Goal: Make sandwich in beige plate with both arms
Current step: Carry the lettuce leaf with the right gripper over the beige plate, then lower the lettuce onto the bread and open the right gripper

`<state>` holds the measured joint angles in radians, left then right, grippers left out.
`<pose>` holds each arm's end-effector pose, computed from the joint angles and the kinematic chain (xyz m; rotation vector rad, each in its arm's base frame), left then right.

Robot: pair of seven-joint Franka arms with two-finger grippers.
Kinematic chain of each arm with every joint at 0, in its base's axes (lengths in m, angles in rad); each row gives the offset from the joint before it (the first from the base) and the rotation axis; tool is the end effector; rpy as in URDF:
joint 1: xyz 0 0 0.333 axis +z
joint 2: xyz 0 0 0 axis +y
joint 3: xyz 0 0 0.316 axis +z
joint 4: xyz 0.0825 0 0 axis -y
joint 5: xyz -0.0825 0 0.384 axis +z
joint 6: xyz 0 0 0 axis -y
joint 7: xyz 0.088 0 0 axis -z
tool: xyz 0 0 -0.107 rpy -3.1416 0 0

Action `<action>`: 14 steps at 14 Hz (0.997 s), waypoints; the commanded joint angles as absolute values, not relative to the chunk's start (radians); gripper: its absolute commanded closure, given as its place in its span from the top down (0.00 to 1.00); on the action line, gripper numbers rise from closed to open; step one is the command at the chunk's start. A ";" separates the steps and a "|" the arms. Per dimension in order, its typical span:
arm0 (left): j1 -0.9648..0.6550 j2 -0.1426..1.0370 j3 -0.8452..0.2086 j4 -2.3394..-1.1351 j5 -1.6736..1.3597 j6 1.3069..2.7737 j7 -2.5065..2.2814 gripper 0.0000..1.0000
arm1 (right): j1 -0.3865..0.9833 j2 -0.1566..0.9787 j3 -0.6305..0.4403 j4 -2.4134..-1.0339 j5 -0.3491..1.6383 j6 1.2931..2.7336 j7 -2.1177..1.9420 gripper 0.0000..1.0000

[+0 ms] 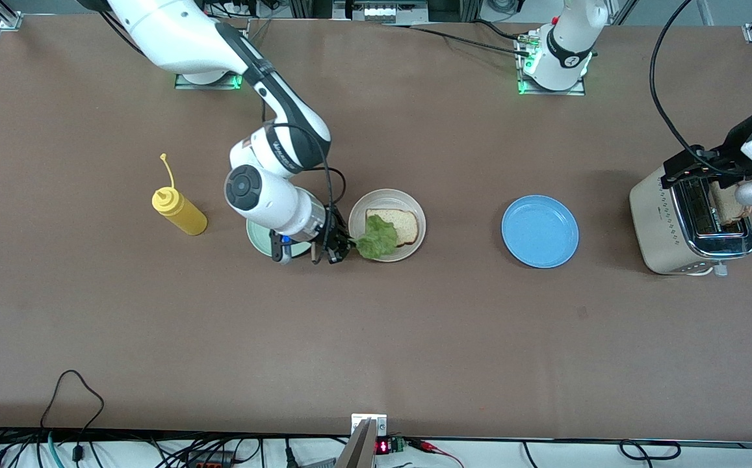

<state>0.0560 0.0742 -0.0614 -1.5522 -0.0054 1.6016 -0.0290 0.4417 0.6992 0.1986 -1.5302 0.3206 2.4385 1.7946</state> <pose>0.5790 -0.0024 0.5940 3.1316 0.0375 -0.0389 0.5998 0.4156 0.2734 -2.1051 1.8434 0.3678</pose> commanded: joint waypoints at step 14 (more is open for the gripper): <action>0.063 0.061 -0.063 -1.571 -0.006 1.611 -0.023 1.00 | 0.526 0.769 0.198 -1.519 0.399 2.447 1.829 0.11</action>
